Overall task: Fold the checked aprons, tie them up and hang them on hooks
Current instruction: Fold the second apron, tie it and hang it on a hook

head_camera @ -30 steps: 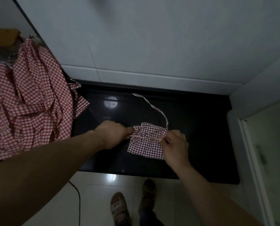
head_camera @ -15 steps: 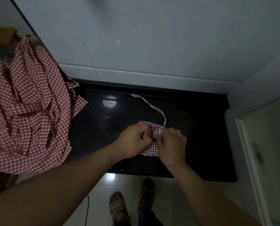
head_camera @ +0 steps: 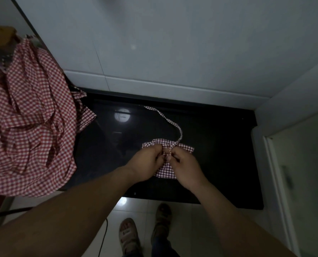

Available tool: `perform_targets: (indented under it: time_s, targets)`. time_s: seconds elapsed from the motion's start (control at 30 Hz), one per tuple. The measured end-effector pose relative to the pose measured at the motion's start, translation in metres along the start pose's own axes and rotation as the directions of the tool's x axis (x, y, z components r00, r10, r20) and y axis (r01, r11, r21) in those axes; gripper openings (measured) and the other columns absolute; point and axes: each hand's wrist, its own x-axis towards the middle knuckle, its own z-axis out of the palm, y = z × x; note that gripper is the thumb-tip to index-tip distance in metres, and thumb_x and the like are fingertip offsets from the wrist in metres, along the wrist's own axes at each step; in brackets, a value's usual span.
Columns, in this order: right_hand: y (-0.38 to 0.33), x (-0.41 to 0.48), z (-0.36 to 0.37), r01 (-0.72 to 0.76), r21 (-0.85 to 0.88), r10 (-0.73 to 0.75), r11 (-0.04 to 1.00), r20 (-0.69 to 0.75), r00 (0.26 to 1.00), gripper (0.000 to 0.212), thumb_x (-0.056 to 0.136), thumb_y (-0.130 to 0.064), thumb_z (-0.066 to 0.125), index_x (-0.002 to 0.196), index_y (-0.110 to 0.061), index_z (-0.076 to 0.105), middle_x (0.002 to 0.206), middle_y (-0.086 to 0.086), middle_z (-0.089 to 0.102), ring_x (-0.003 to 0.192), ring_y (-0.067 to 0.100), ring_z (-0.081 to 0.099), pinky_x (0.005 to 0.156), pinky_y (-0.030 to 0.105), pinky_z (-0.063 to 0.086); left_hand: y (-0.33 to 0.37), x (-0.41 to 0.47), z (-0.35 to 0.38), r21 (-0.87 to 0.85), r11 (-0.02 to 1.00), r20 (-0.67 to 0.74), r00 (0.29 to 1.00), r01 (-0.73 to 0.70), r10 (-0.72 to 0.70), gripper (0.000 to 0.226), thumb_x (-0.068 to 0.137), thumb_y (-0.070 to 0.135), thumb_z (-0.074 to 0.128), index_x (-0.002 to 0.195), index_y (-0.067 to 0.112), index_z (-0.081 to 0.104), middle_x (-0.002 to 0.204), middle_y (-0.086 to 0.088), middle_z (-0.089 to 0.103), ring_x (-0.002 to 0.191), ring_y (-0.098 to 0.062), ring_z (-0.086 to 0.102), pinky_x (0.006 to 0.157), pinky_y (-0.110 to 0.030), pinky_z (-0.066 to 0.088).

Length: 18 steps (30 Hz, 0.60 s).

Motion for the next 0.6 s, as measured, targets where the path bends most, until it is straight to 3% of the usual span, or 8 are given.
perform_targets:
  time_s: [0.1, 0.23, 0.3, 0.4, 0.53, 0.6]
  targets:
    - [0.004, 0.001, 0.000, 0.051, -0.027, -0.051, 0.998, -0.024, 0.998, 0.014, 0.098, -0.012, 0.064, 0.090, -0.018, 0.074, 0.094, -0.006, 0.069, 0.090, 0.005, 0.065, 0.081, 0.025, 0.050, -0.001, -0.002, 0.000, -0.066, 0.996, -0.016, 0.998, 0.056, -0.058, 0.024, 0.098, 0.021, 0.061, 0.079, 0.022, 0.047, 0.074, 0.005, 0.057, 0.065, -0.008, 0.052, 0.059, -0.027, 0.039]
    - [-0.010, 0.004, 0.002, -0.038, 0.275, 0.055, 0.961, -0.054, 0.997, 0.015, 0.099, -0.013, 0.066, 0.098, -0.015, 0.081, 0.098, -0.007, 0.078, 0.096, 0.006, 0.071, 0.085, 0.018, 0.053, 0.000, -0.005, -0.002, -0.195, 0.973, -0.038, 0.991, 0.122, -0.132, 0.016, 0.096, 0.018, 0.061, 0.083, 0.019, 0.052, 0.077, 0.003, 0.062, 0.071, -0.012, 0.057, 0.067, -0.034, 0.050]
    - [-0.012, 0.007, 0.006, -0.036, 0.322, 0.052, 0.946, -0.041, 0.998, 0.016, 0.099, -0.013, 0.065, 0.096, -0.016, 0.081, 0.098, -0.006, 0.079, 0.096, 0.009, 0.072, 0.086, 0.019, 0.053, -0.001, -0.005, -0.003, -0.234, 0.964, -0.026, 0.990, 0.126, -0.136, 0.010, 0.098, 0.021, 0.060, 0.089, 0.020, 0.056, 0.082, 0.006, 0.065, 0.076, -0.009, 0.061, 0.071, -0.032, 0.052]
    - [-0.013, 0.017, 0.012, -0.057, 0.323, 0.080, 0.945, -0.057, 0.995, 0.017, 0.098, -0.011, 0.066, 0.093, -0.022, 0.077, 0.095, -0.004, 0.078, 0.094, 0.012, 0.073, 0.086, 0.026, 0.056, -0.002, -0.005, -0.004, -0.286, 0.946, 0.024, 0.988, 0.151, -0.150, 0.009, 0.101, 0.025, 0.061, 0.093, 0.021, 0.060, 0.086, 0.007, 0.068, 0.078, -0.006, 0.062, 0.072, -0.025, 0.051]
    - [-0.015, 0.035, 0.021, -0.056, 0.188, 0.068, 0.981, -0.063, 0.996, 0.016, 0.095, -0.011, 0.069, 0.093, -0.027, 0.068, 0.086, -0.006, 0.075, 0.081, 0.004, 0.070, 0.078, 0.024, 0.055, -0.005, -0.006, -0.018, -0.470, 0.829, 0.056, 0.948, 0.303, -0.315, 0.024, 0.098, 0.021, 0.064, 0.076, 0.018, 0.054, 0.078, -0.014, 0.067, 0.074, -0.015, 0.061, 0.074, -0.044, 0.054]
    - [-0.014, 0.039, 0.023, -0.034, 0.125, 0.039, 0.992, -0.034, 0.999, 0.020, 0.093, -0.009, 0.068, 0.088, -0.028, 0.071, 0.086, -0.008, 0.075, 0.083, 0.005, 0.071, 0.081, 0.028, 0.057, -0.003, -0.006, -0.024, -0.363, 0.886, 0.058, 0.956, 0.290, -0.289, 0.026, 0.096, 0.026, 0.064, 0.074, 0.017, 0.056, 0.074, -0.006, 0.066, 0.071, -0.013, 0.059, 0.072, -0.040, 0.052]
